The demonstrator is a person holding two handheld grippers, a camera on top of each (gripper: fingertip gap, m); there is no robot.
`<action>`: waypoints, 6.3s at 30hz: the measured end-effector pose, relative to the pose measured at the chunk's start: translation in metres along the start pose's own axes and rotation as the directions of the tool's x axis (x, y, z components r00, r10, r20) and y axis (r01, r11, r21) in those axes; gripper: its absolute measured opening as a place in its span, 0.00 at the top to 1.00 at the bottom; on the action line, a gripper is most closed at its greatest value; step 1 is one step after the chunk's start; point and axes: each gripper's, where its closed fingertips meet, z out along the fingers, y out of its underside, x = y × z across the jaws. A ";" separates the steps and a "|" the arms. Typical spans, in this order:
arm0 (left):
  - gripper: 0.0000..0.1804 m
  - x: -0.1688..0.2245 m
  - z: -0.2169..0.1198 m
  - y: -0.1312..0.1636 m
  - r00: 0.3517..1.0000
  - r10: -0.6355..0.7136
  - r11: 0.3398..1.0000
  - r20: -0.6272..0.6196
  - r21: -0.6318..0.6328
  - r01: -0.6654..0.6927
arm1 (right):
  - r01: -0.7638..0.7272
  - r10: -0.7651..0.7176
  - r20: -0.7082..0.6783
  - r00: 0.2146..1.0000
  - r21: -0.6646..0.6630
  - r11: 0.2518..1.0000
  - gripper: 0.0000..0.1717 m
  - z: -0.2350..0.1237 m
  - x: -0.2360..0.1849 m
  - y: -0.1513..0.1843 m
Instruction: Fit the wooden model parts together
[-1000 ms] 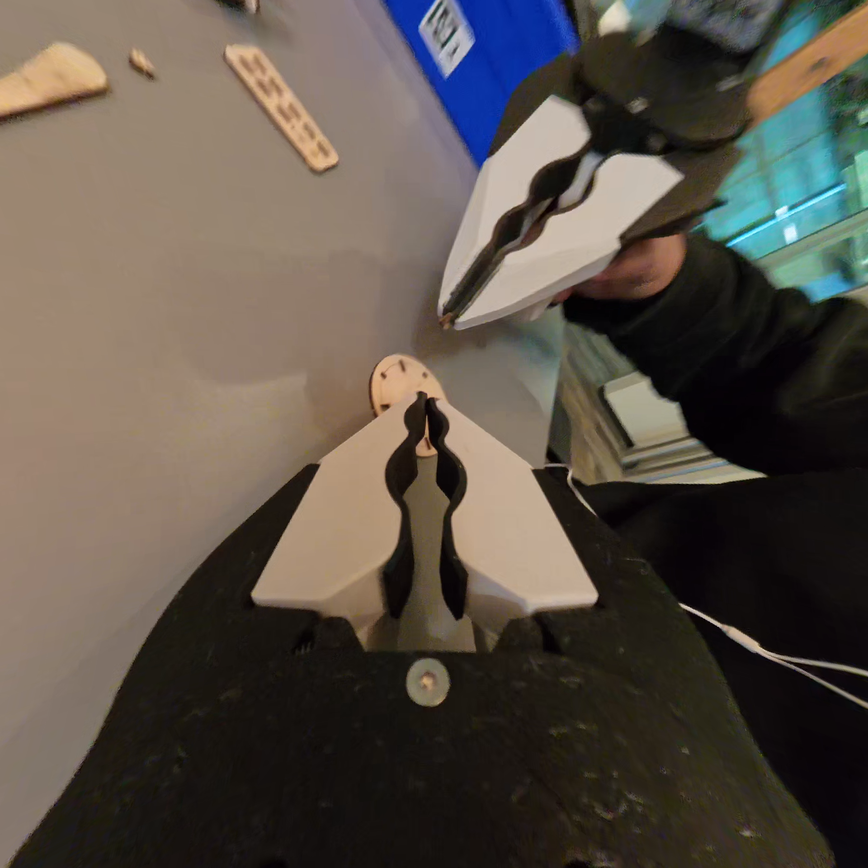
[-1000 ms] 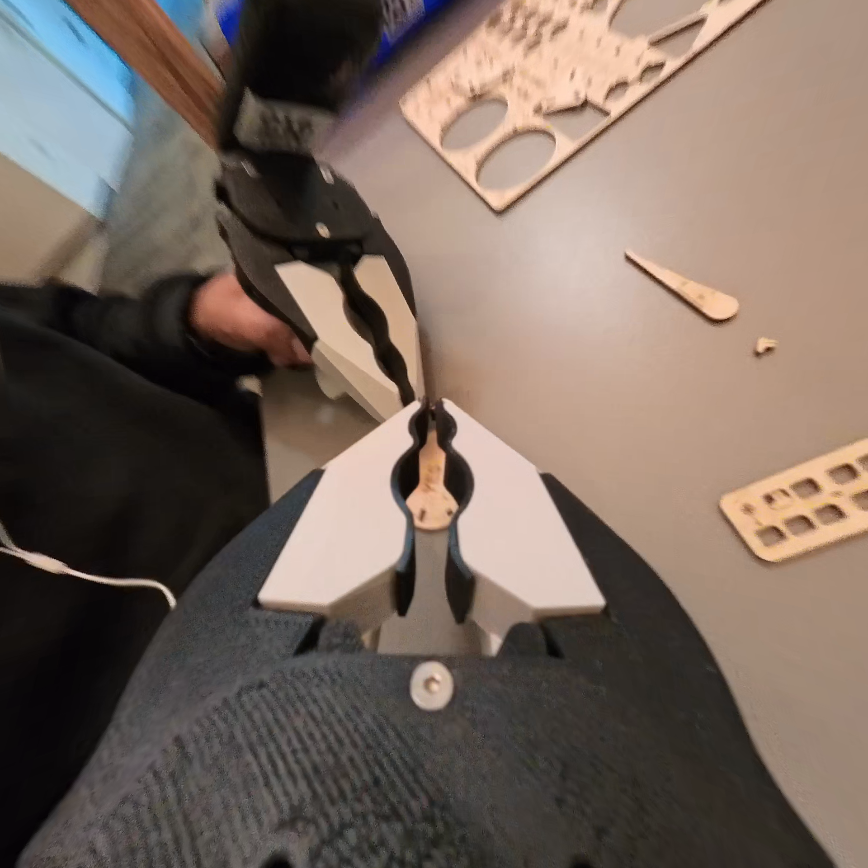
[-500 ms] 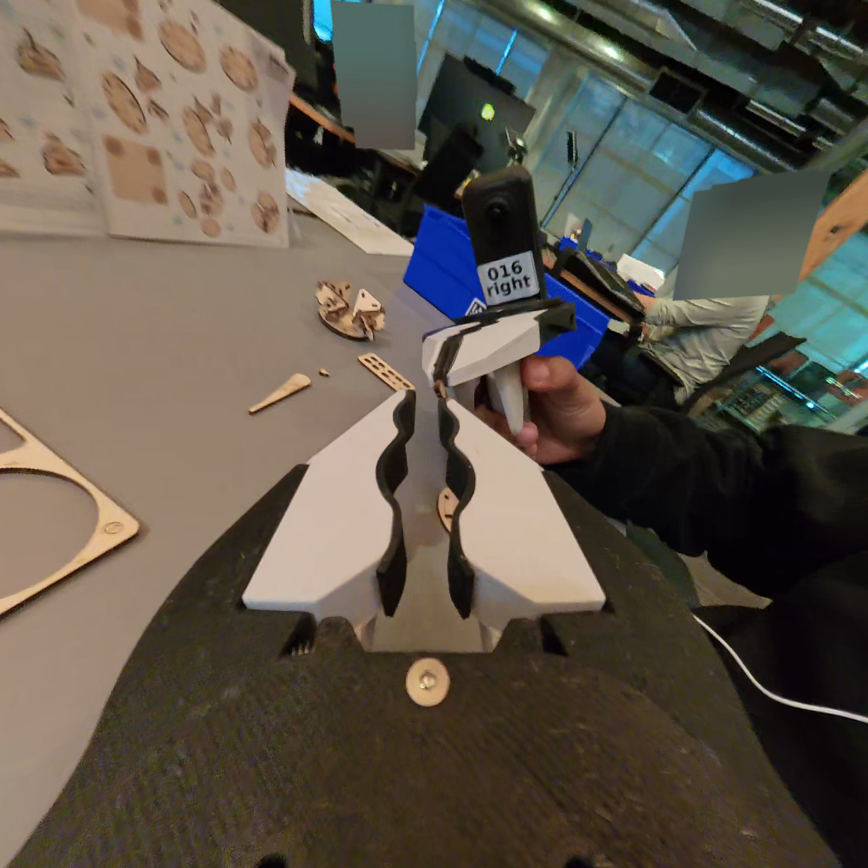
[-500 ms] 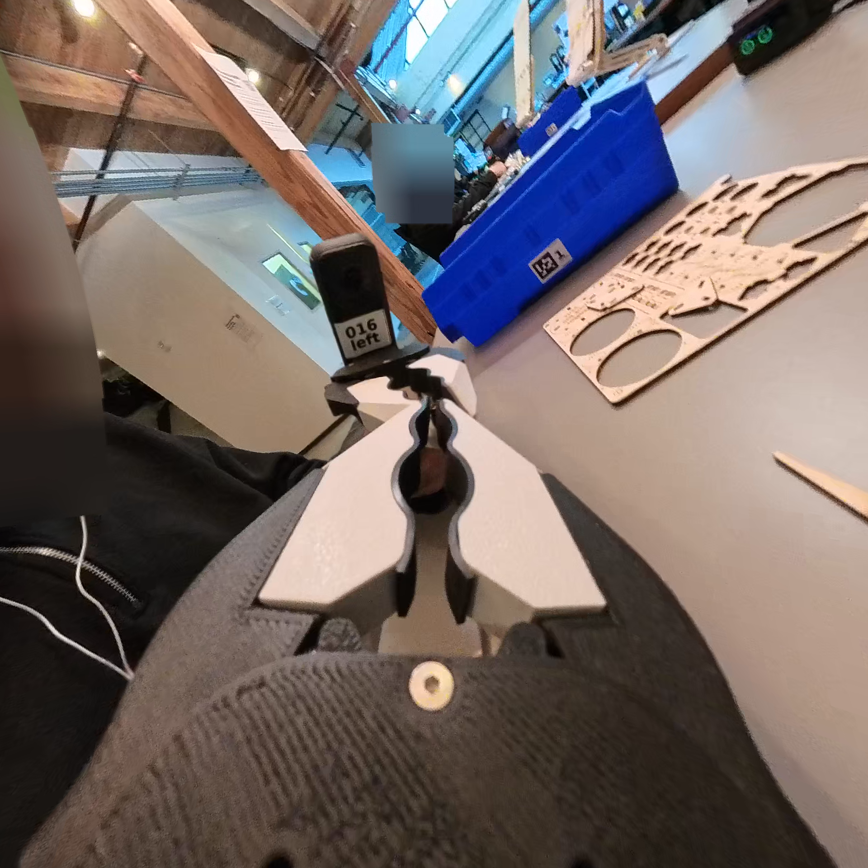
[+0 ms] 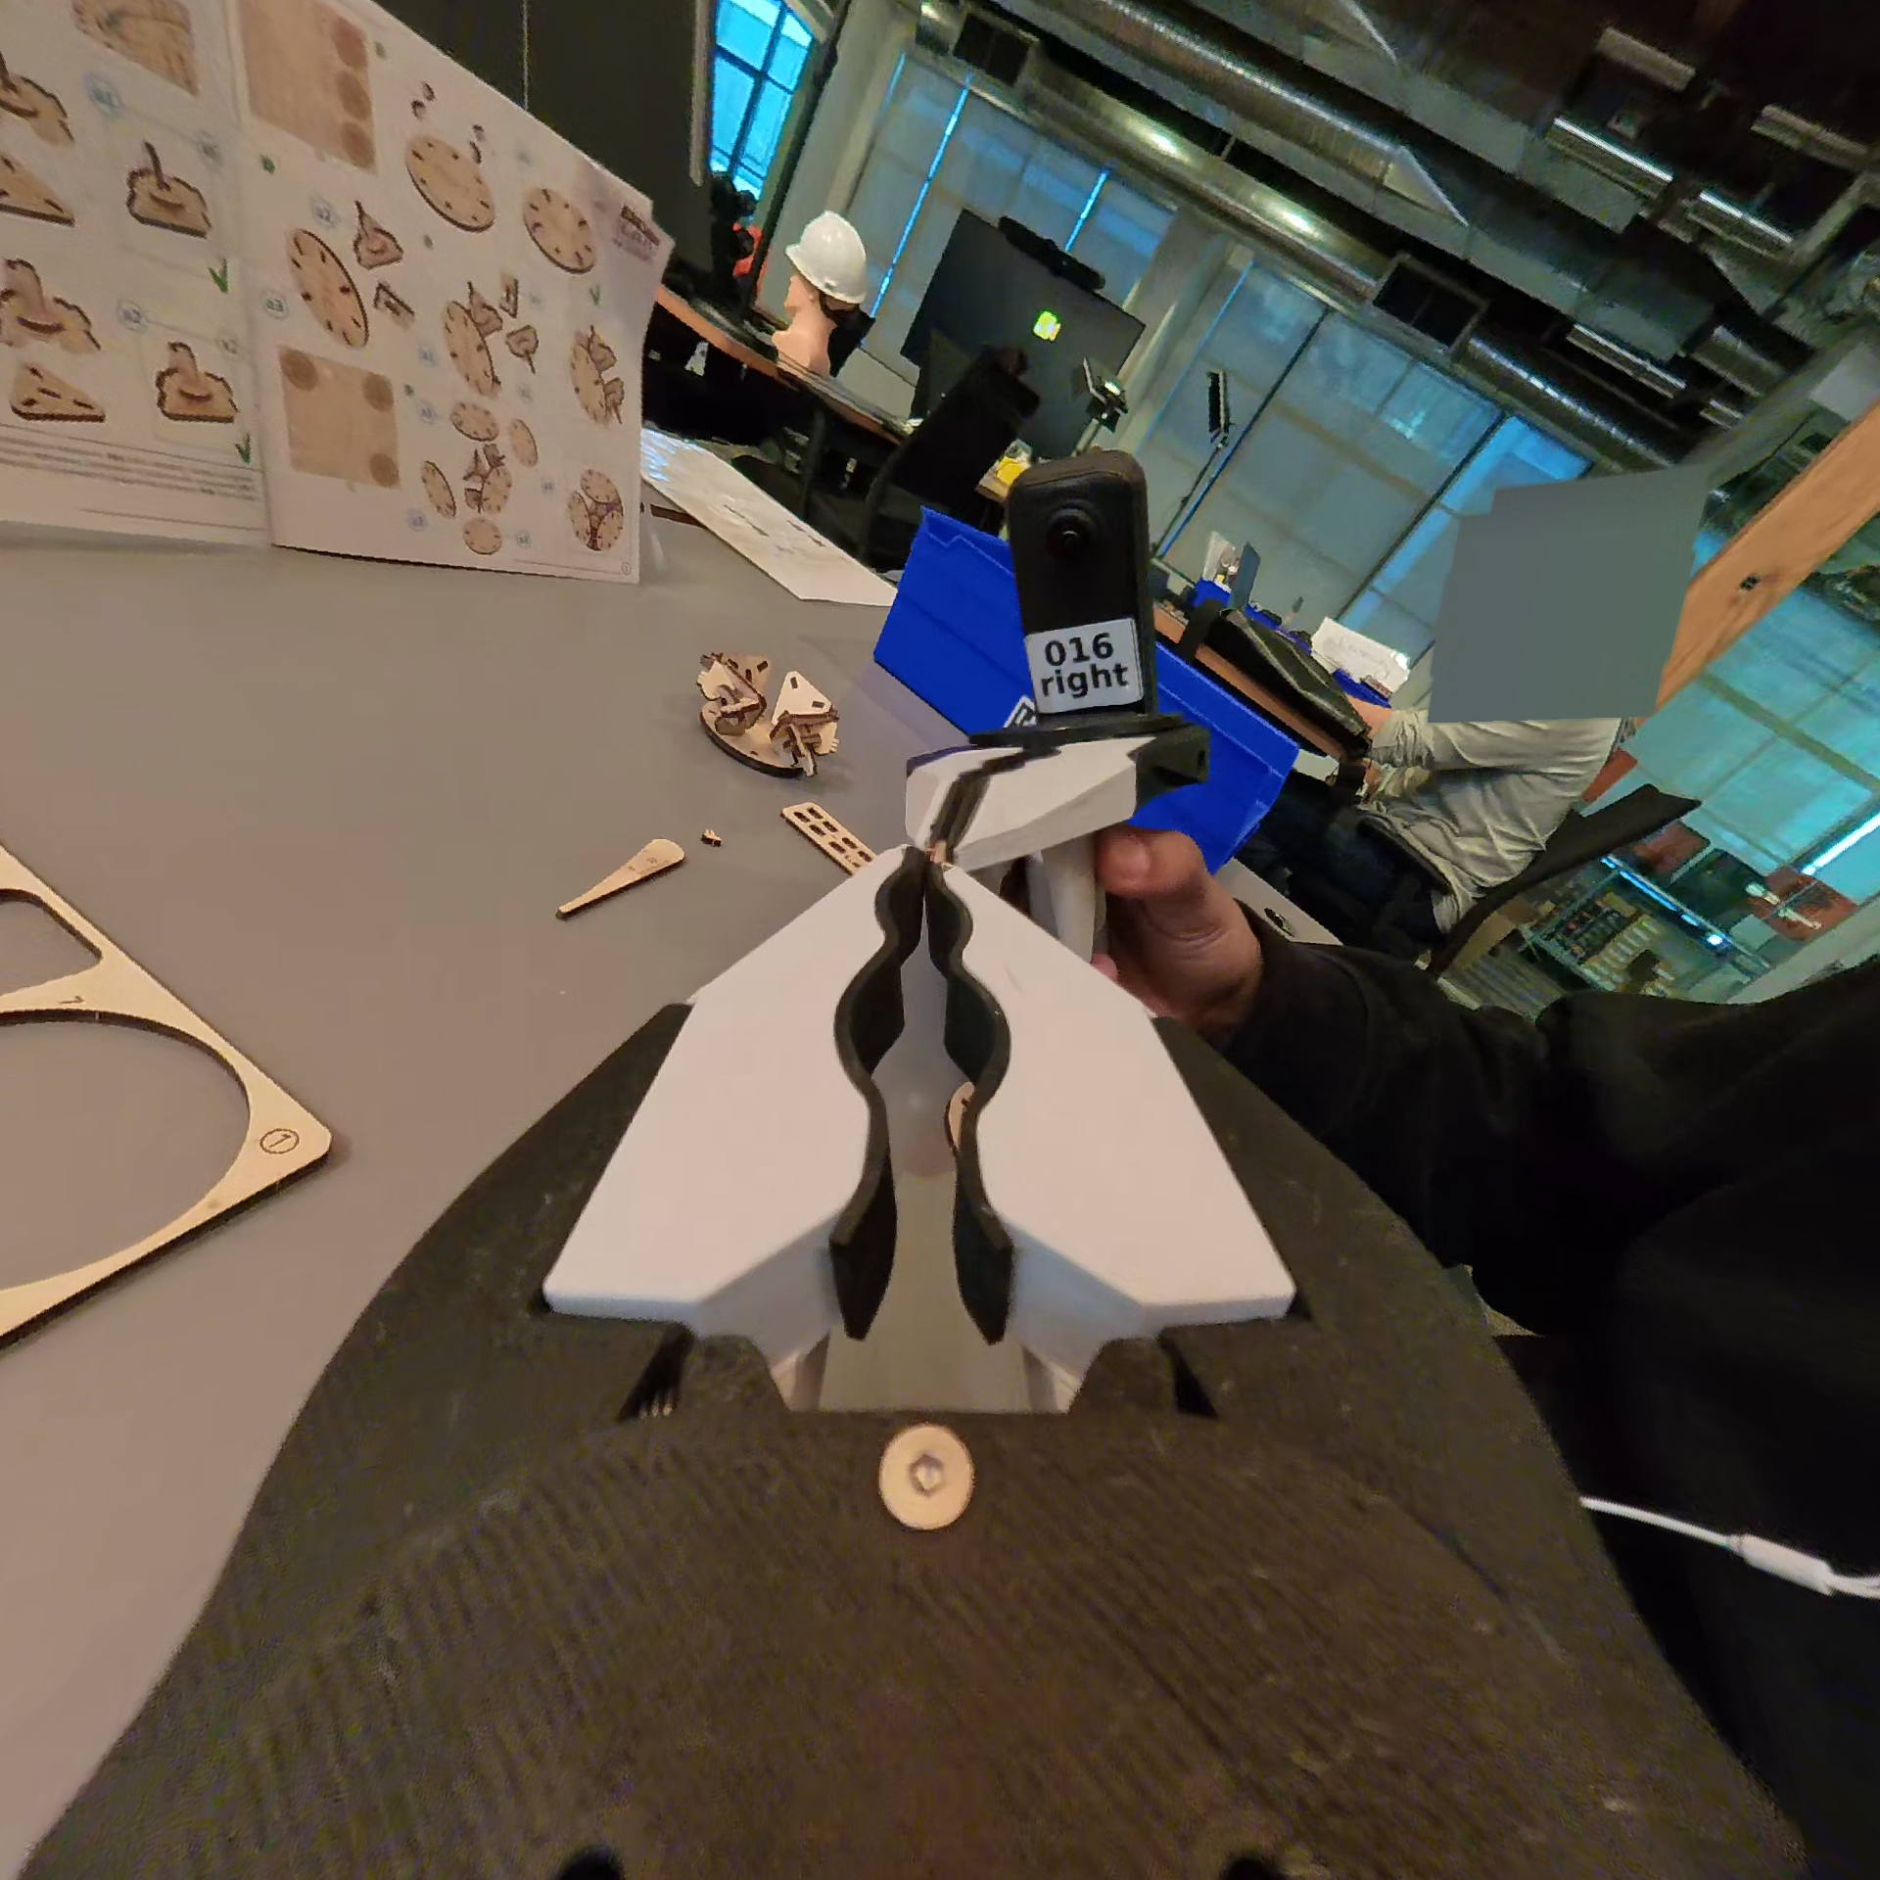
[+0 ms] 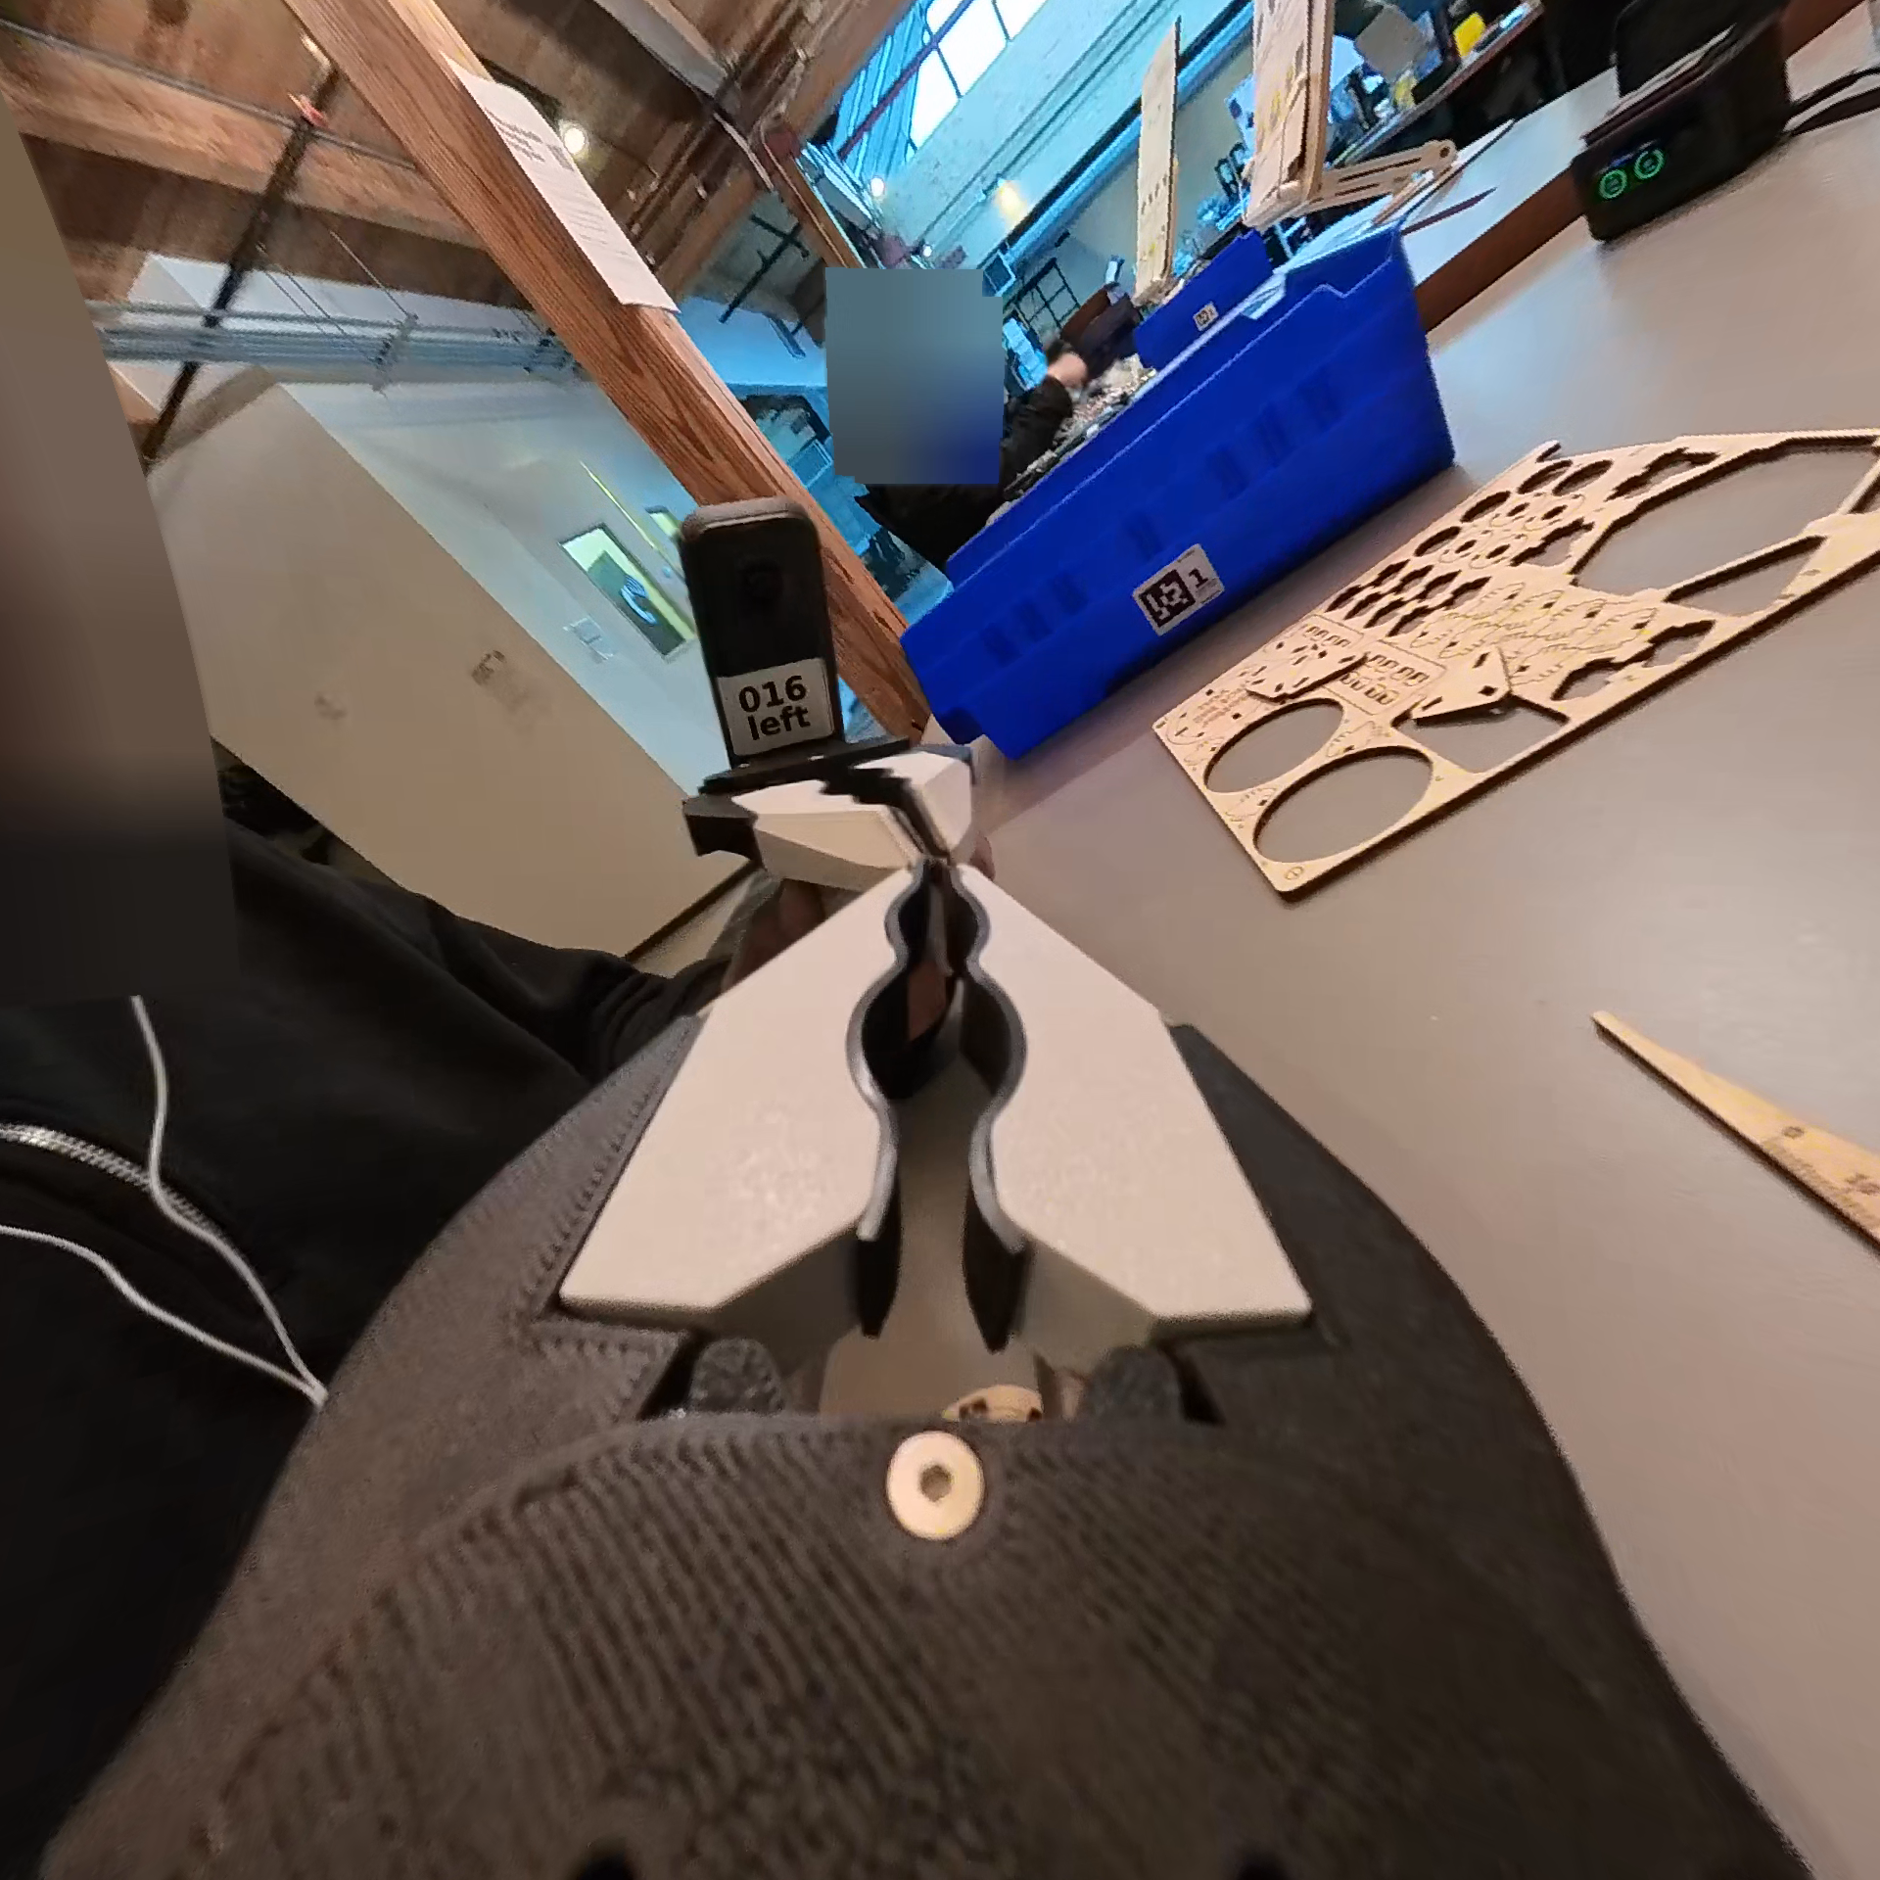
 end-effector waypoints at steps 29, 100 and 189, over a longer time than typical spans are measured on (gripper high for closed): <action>1.00 0.003 0.000 0.001 0.983 0.172 0.985 0.066 -0.027 -0.171 | 0.166 -0.171 -0.096 0.980 -0.061 0.984 0.94 0.000 -0.002 0.005; 1.00 0.053 0.000 0.021 0.901 -0.149 0.985 -0.407 -0.146 0.096 | 0.854 -0.886 0.005 0.464 -0.268 0.446 0.95 -0.015 -0.049 0.026; 1.00 0.089 -0.039 0.029 0.623 -0.562 0.825 -0.544 -0.319 0.466 | 0.785 -0.766 0.183 0.616 -0.066 0.615 0.98 0.002 -0.093 0.047</action>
